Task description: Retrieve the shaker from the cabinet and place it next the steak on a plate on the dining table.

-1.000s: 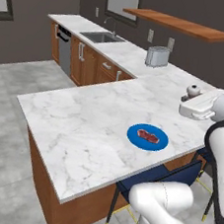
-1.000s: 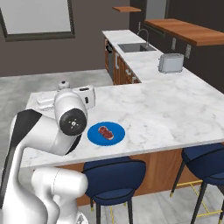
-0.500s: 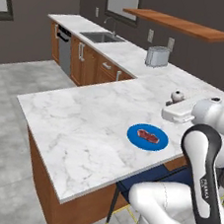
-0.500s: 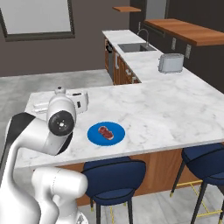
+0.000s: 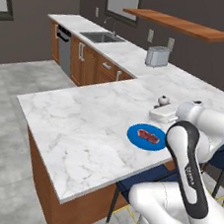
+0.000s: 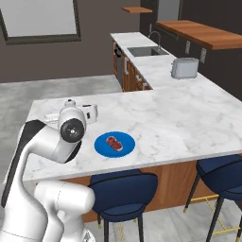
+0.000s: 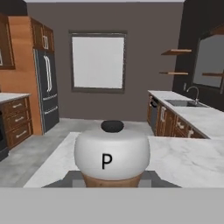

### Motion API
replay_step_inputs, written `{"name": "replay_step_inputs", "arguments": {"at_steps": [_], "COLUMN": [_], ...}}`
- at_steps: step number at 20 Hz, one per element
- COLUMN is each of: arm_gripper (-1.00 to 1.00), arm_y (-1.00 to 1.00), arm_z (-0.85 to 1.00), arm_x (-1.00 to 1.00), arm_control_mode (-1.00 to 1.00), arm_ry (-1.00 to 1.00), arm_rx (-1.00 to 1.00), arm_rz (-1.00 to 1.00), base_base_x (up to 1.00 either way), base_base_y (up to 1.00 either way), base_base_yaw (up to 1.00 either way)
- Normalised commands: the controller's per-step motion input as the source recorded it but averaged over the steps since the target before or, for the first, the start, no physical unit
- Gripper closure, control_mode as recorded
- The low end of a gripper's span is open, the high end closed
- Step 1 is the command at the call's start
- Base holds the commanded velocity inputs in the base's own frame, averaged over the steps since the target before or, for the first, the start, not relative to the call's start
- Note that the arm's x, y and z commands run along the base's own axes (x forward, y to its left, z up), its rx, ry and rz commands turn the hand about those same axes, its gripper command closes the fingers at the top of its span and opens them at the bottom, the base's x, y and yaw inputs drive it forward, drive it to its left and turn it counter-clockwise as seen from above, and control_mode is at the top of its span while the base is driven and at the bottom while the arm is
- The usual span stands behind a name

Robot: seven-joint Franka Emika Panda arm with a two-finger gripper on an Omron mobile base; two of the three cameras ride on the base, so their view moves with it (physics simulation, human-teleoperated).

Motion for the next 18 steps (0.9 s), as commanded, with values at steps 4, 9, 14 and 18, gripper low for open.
{"name": "replay_step_inputs", "arguments": {"at_steps": [4,9,14,18], "arm_gripper": [1.0,1.0,1.0,1.0], "arm_y": [0.11,0.13,0.15,0.15], "arm_z": [-0.53,-0.51,-0.44,-0.4], "arm_x": [0.4,0.35,0.26,0.24], "arm_control_mode": [-1.0,-1.0,-1.0,-1.0], "arm_ry": [0.0,0.0,0.0,0.0], "arm_rx": [0.0,0.0,0.0,0.0], "arm_rz": [0.0,0.0,0.0,0.0], "base_base_x": [0.0,0.0,0.0,0.0], "base_base_y": [0.0,0.0,0.0,0.0], "base_base_yaw": [0.0,0.0,0.0,0.0]}}
